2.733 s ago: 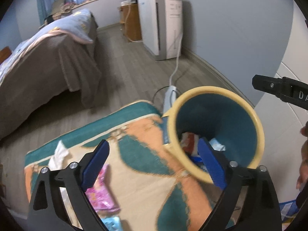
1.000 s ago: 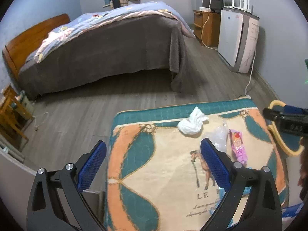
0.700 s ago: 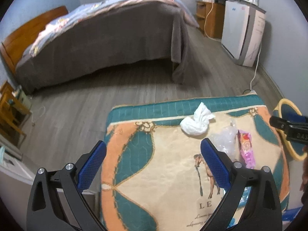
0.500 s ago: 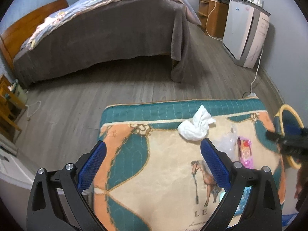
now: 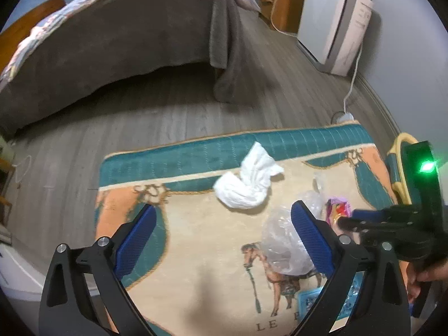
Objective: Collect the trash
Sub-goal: 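Grasp the pink snack wrapper with the right tool while the left tool grasps the clear plastic bag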
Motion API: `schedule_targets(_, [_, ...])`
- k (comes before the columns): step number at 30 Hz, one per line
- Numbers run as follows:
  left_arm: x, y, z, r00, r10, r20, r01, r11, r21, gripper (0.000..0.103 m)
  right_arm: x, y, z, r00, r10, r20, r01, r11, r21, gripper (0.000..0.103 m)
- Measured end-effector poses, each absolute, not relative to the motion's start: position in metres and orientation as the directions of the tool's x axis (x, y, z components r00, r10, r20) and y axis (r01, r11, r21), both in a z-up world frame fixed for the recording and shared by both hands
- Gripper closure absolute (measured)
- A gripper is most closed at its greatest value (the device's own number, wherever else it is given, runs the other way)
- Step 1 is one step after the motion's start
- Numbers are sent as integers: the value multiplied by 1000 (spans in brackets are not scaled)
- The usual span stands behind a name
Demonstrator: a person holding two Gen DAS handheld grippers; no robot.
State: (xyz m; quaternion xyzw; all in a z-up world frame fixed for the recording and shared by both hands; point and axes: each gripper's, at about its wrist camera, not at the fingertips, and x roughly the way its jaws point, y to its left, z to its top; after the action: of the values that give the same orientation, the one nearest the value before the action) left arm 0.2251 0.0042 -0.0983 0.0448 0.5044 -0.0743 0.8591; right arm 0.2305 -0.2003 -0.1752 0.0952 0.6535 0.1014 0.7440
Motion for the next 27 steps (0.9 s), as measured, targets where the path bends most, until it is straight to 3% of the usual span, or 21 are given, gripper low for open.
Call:
schedule_targets(3, [226,-8,-106,459,-98,-883,215,976,4,7,235,-205,-166,145,313,-939,-28,950,312,93])
schedule_targets(9, [219,-43,-134,382,-131,-915,310,951,-7,8,235,-210,-136,264,139,-954,-99,988,116,93])
schedule_targets(14, [211,-70,-157,347,-132,-928,386,923,13,9,232,-219,-124,287,100,-953,-94,993,76,93])
schedule_targets(16, [209,-78,-170,325,-99,-941,407,912,44,24,228,-225,-119,299,111,-948,-83,992,90,93])
schedule_targets(18, [209,-81,-179,311,-69,-948,412,908,69,31,228,-229,-114,311,124,-942,-75,992,105,93])
schedule_targets(20, [208,-82,-182,304,-62,-951,414,908,73,46,230,-231,-111,315,132,-940,-74,991,114,93])
schedule_targets(22, [207,-84,-176,308,-76,-948,410,910,60,69,228,-233,-108,319,137,-938,-74,990,120,93])
schedule_targets(27, [203,-84,-146,392,-116,-913,379,924,45,77,223,-244,-96,348,150,-925,-50,989,142,93])
